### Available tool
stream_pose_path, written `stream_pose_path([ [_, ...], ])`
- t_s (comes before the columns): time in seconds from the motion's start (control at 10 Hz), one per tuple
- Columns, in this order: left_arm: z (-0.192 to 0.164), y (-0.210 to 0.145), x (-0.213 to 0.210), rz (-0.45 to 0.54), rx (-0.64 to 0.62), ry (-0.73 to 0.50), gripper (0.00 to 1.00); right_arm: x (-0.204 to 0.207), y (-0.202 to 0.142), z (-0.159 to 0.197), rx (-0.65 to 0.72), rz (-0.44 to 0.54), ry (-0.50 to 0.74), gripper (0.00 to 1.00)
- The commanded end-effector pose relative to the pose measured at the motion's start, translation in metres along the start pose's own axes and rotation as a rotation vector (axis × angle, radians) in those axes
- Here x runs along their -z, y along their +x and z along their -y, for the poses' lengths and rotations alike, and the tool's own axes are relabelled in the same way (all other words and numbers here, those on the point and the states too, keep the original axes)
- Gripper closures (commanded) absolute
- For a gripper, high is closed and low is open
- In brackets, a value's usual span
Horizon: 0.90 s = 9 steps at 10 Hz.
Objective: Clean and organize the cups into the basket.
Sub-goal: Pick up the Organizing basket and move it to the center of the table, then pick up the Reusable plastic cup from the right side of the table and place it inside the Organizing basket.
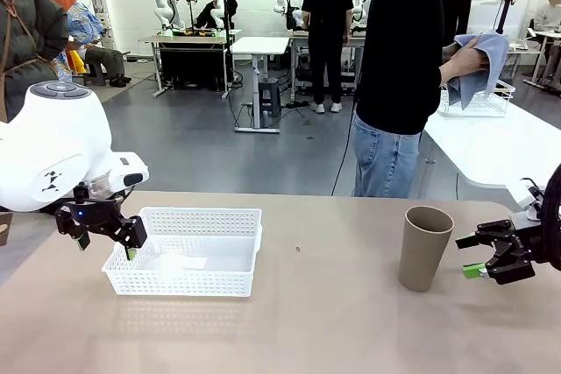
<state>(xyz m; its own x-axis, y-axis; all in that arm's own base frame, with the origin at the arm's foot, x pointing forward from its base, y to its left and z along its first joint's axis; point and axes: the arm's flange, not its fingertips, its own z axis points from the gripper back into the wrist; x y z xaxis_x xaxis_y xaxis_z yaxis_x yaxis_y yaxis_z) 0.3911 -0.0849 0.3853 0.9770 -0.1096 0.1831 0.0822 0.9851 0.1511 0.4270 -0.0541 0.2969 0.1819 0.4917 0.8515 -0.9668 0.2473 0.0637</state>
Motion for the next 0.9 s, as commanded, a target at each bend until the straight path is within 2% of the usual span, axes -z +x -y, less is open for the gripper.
stream_pose_path([
  [0.0, 0.0, 0.0, 0.0, 0.0, 0.0, 0.0, 0.0, 0.0, 0.0, 0.0, 0.0, 0.0, 0.0, 0.0],
  [0.2, -0.003, -0.003, 0.015, -0.093, 0.044, -0.067, 0.0, 0.01, 0.002, 0.003, -0.055, 0.1, -0.005, 0.0],
  [0.4, -0.008, -0.005, 0.019, -0.121, 0.046, -0.108, 0.0, 0.018, 0.004, 0.008, -0.116, 0.172, 0.005, 0.0],
  [0.8, -0.005, -0.011, 0.022, -0.142, 0.054, -0.119, 0.0, 0.021, 0.0, 0.015, -0.154, 0.221, 0.013, 0.0],
])
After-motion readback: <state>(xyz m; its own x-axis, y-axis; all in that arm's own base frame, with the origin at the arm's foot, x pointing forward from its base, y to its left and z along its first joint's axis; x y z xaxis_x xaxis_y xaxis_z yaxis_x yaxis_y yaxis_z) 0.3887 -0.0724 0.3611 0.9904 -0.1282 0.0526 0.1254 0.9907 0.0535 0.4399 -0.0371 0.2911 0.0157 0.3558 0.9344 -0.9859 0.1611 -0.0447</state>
